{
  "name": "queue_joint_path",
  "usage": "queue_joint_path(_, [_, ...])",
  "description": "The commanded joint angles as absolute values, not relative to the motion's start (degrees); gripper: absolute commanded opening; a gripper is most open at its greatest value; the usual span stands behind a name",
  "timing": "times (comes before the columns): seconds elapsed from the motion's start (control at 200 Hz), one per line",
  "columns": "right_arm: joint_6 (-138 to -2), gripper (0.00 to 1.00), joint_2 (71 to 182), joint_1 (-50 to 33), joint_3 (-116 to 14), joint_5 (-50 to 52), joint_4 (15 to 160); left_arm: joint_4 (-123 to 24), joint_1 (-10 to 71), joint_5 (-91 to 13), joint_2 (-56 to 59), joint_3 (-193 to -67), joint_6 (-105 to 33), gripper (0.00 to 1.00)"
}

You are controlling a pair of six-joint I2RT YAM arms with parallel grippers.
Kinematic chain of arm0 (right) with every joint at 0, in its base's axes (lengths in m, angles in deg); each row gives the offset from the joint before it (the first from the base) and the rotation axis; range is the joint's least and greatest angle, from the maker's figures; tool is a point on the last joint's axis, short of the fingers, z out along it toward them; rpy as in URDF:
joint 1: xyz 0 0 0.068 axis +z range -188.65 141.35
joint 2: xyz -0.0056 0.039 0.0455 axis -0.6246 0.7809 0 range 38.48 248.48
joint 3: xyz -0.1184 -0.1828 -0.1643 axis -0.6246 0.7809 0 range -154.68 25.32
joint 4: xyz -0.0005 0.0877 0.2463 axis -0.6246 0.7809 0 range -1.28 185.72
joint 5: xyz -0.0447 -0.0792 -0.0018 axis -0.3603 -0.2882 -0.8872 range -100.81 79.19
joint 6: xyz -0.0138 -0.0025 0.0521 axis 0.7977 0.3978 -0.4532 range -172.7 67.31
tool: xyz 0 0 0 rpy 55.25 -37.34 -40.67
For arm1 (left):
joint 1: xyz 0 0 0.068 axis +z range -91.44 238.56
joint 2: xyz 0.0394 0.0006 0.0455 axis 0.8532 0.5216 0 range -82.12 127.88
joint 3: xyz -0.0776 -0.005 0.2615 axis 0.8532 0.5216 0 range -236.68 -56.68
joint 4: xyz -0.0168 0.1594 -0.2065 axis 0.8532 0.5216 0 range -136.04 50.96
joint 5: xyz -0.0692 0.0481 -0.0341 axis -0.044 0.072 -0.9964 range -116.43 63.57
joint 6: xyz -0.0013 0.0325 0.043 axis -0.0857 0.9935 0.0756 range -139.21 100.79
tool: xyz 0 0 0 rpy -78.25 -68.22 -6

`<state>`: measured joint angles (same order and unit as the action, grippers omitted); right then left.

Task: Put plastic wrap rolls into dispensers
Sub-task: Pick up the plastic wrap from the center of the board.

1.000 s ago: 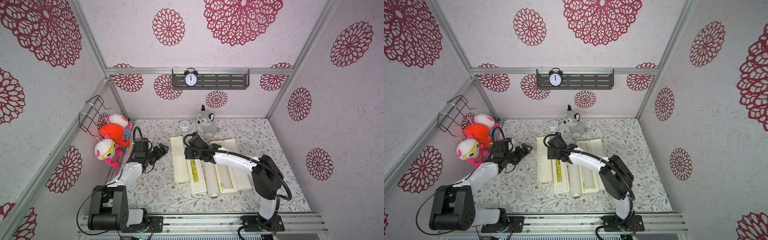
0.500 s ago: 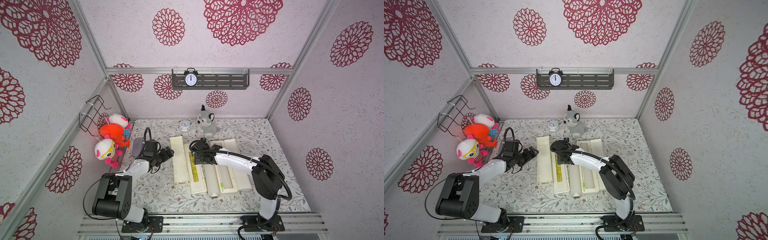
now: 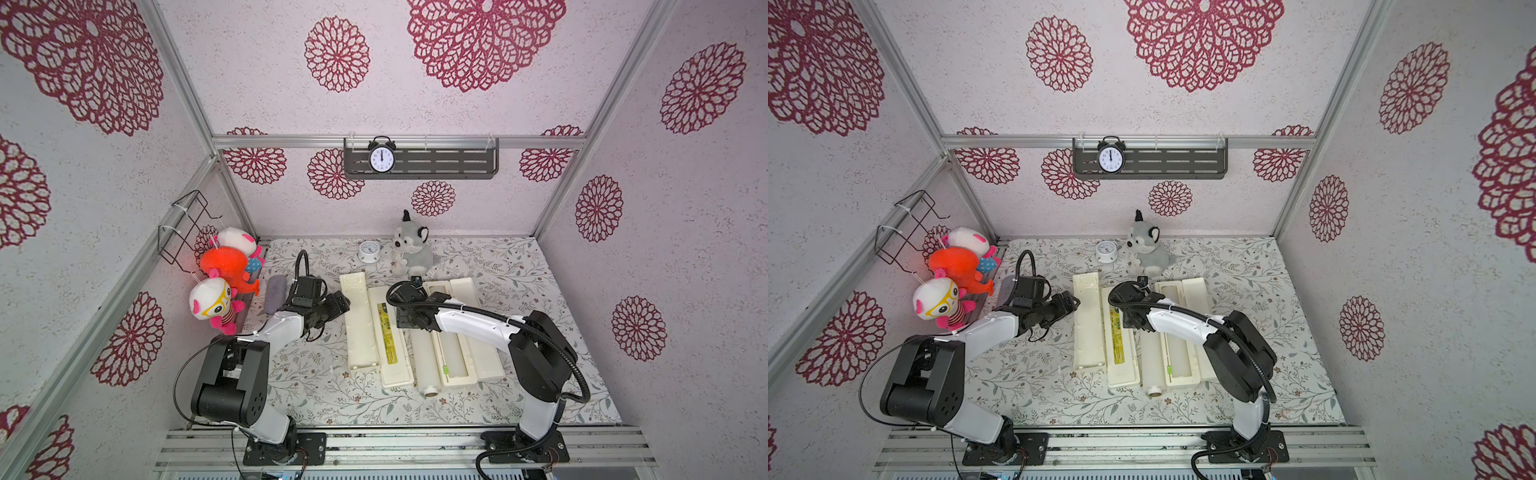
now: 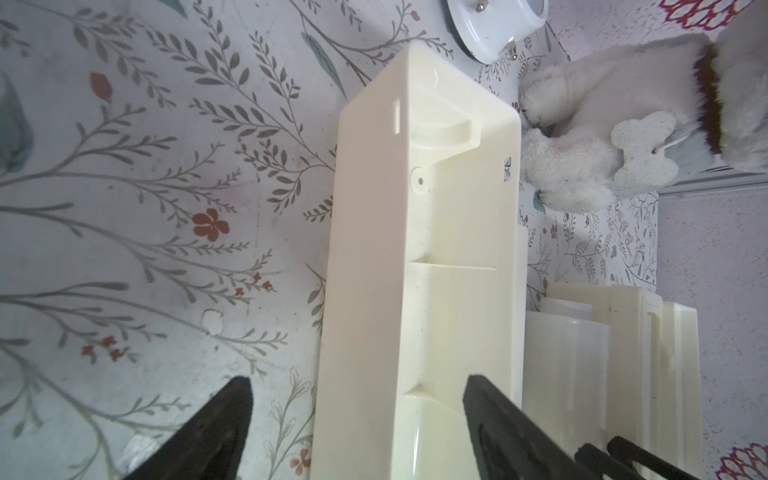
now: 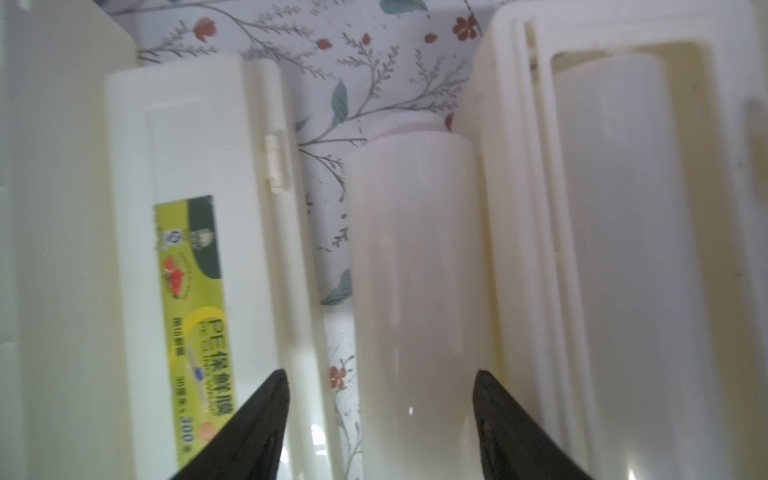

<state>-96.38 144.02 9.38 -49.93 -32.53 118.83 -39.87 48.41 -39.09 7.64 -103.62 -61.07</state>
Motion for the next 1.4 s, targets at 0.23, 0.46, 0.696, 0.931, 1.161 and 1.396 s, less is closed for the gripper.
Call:
queue_joint_path(0.23, [-98.2, 0.70, 145.2, 8.5, -46.2, -27.8, 122.1, -38.7, 47.9, -37.6, 8.7, -105.2, -59.8, 0.84])
queue_joint_path(0.46, [-97.8, 0.70, 145.6, 7.4, -43.6, -19.8, 118.4, -37.7, 47.9, -37.6, 7.8, -105.6, -59.1, 0.84])
queue_joint_path(0.696, [-97.0, 0.73, 147.8, 7.2, -42.4, -18.9, 118.8, -36.8, 48.0, -37.6, 7.4, -106.1, -58.5, 0.84])
queue_joint_path(0.931, [-96.3, 0.60, 147.1, 7.5, -44.5, -22.6, 119.6, -35.4, 48.0, -36.8, 6.0, -106.2, -57.8, 0.84])
queue_joint_path(1.161, [-94.0, 0.54, 143.2, 7.4, -48.4, -26.4, 123.3, -33.6, 49.4, -37.2, 4.2, -106.3, -56.4, 0.85])
queue_joint_path(1.396, [-90.4, 0.54, 139.6, 7.3, -53.6, -29.4, 124.8, -32.7, 52.3, -39.5, 1.0, -104.7, -55.8, 0.85])
